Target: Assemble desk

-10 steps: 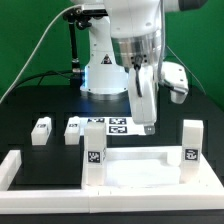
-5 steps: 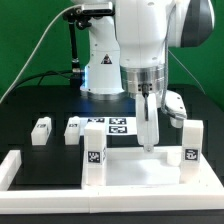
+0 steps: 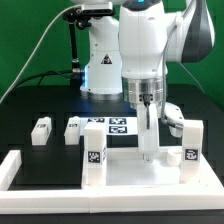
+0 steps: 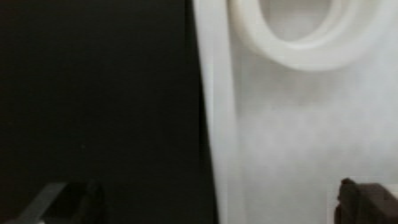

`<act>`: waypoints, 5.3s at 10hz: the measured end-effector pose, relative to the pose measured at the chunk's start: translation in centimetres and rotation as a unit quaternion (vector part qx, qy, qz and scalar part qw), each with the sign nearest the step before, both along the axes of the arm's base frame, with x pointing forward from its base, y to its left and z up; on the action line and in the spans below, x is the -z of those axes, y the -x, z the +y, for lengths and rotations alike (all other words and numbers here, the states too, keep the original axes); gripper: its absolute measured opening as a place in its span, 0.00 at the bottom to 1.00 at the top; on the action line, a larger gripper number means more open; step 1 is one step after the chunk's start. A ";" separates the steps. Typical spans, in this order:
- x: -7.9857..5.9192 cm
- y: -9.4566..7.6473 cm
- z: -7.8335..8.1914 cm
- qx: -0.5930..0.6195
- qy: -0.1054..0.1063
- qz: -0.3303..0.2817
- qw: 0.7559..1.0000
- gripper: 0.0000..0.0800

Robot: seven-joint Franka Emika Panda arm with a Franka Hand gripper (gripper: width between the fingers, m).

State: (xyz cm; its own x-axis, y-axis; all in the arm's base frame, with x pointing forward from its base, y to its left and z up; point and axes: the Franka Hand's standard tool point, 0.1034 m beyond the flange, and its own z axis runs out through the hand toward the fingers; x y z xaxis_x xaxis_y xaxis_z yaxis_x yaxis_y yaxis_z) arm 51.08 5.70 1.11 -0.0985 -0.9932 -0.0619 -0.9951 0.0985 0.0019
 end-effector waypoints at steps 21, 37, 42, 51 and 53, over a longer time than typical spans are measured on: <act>-0.3 3.2 -7.1 -0.290 -0.021 -0.005 0.957 0.09; -0.6 -1.9 -9.6 -0.856 0.017 -0.042 0.515 0.08; -3.2 -7.6 -9.0 -0.973 0.047 -0.042 0.220 0.08; -3.4 -9.9 -6.8 -0.991 0.096 -0.024 0.090 0.03; -3.5 -9.8 -7.2 -0.991 0.094 -0.024 0.093 0.13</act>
Offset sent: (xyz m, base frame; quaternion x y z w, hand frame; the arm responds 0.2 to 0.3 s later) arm 0.0000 0.0000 0.0000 0.0000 0.0000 0.0000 1.0000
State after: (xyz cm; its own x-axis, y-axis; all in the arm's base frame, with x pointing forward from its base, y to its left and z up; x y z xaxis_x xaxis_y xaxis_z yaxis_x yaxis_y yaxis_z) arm 60.93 -1.46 4.61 0.2845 0.9584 0.0215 0.9425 -0.2837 0.1768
